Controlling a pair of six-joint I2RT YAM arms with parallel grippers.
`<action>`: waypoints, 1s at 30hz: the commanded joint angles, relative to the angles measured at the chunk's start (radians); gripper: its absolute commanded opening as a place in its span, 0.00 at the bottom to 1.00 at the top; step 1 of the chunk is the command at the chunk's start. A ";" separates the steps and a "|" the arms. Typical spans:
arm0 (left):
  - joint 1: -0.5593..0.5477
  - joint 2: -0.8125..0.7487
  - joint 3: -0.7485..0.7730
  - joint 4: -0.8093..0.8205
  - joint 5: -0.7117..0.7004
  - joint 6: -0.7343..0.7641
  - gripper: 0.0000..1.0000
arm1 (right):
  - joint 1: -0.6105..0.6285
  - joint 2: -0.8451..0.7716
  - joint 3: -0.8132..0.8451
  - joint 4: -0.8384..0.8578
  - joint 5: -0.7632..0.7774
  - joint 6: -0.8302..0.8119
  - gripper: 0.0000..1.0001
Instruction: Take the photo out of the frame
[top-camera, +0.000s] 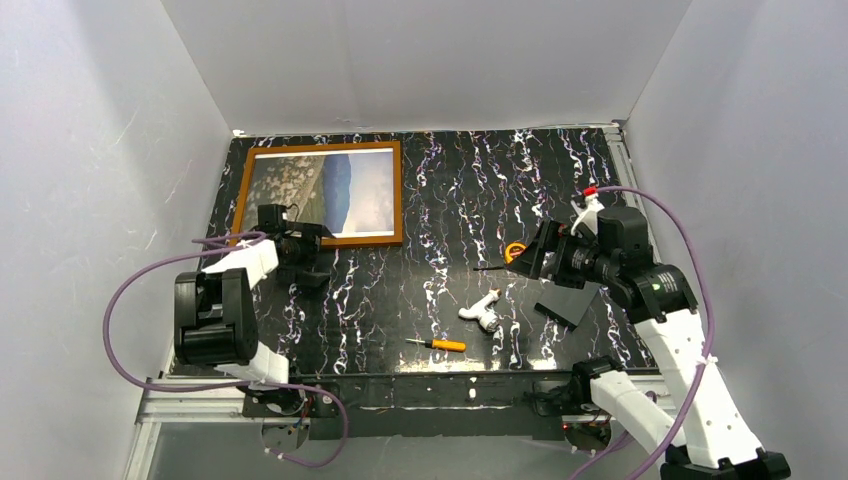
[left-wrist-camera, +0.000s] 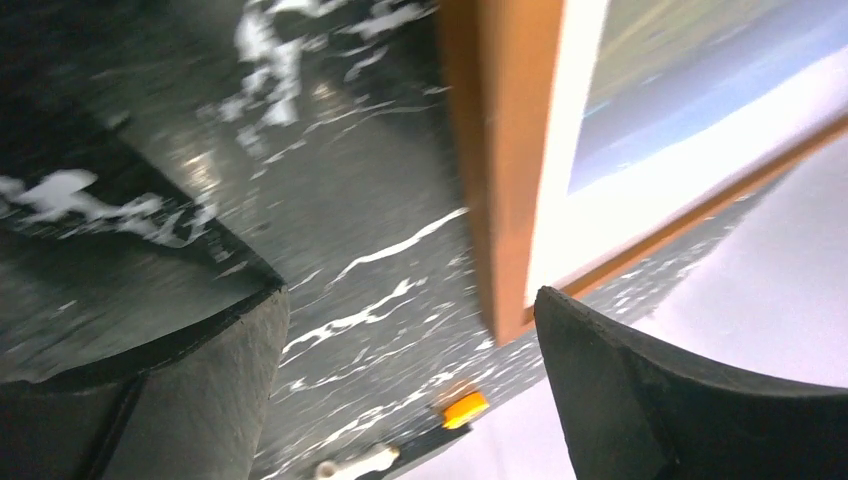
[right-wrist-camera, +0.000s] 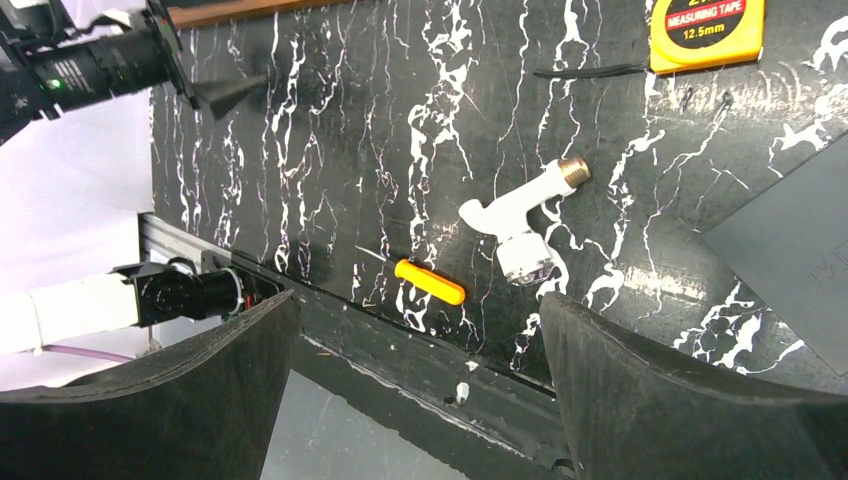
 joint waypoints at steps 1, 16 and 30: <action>0.005 0.069 -0.019 0.095 -0.096 -0.082 0.91 | 0.053 0.049 0.024 0.058 0.041 0.019 0.96; 0.003 0.188 0.183 -0.331 -0.262 -0.080 0.73 | 0.255 0.204 0.074 0.104 0.159 0.053 0.95; 0.001 0.262 0.206 -0.312 -0.289 -0.068 0.64 | 0.418 0.303 0.078 0.114 0.278 0.079 0.94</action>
